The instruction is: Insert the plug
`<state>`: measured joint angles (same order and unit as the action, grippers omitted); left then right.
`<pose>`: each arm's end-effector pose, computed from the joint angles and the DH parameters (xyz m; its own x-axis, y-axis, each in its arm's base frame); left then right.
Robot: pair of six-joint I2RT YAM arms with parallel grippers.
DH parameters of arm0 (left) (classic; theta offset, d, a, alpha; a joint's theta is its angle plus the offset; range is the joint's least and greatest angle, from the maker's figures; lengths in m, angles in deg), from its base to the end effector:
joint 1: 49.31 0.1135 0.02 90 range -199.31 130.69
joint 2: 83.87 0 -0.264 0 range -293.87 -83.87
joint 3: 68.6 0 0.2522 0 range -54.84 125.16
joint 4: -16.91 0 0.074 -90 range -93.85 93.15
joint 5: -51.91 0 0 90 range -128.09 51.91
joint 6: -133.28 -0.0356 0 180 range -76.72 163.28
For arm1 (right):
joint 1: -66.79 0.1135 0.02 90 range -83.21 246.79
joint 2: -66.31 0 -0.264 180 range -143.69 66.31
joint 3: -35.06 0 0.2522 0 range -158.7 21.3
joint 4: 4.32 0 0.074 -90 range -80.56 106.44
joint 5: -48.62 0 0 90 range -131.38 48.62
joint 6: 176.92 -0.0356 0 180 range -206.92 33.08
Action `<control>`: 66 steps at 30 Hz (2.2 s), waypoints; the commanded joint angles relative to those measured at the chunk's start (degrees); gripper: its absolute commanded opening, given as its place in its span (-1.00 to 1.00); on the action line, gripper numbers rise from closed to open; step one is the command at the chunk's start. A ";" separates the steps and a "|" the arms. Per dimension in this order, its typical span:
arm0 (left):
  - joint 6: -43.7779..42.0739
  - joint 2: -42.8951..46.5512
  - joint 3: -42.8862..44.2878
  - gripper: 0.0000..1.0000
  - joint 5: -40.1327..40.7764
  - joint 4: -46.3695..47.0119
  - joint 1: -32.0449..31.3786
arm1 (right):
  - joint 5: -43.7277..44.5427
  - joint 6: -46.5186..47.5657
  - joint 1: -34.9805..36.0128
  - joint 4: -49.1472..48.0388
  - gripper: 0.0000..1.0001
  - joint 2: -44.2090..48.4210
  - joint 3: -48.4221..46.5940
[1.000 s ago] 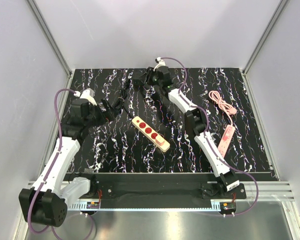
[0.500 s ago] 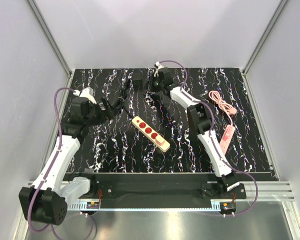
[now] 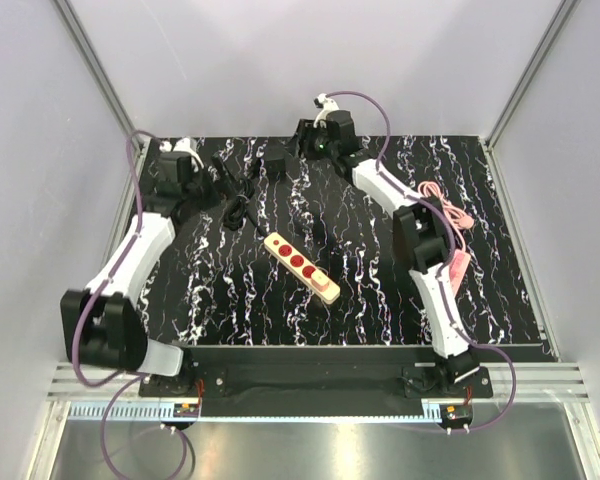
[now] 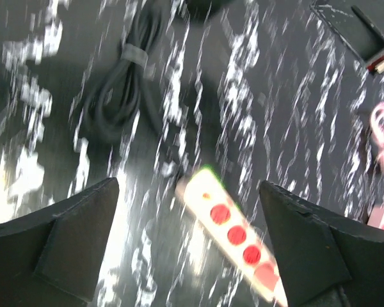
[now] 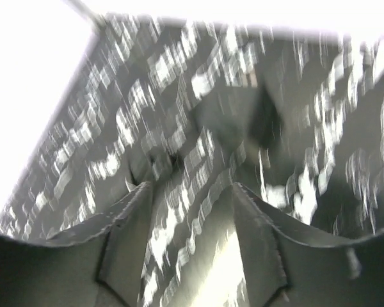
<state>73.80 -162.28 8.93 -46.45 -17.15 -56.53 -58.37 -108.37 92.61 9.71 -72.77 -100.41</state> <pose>0.3056 -0.0439 0.3057 -0.6127 -0.4288 -0.6639 -0.0796 0.8692 -0.4880 0.5123 0.2594 0.2378 -0.4979 0.1476 -0.8546 -0.5212 0.7366 0.4309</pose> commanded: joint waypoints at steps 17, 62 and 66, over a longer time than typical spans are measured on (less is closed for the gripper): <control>4.98 -54.54 45.46 -0.46 -8.43 27.85 1.34 | -2.96 -21.95 -3.24 -16.09 0.18 -26.83 -26.55; 0.09 -41.65 23.06 -0.23 -17.33 27.88 -6.31 | -11.76 -4.96 -2.80 -15.68 0.23 20.33 41.99; -2.14 -37.97 28.77 0.07 -9.58 12.23 -5.35 | -6.66 7.63 -2.80 -5.47 0.50 25.70 42.26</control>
<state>74.90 -206.28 32.93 -62.89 3.27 -63.11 -69.08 -112.92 89.79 -1.59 -54.09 -57.72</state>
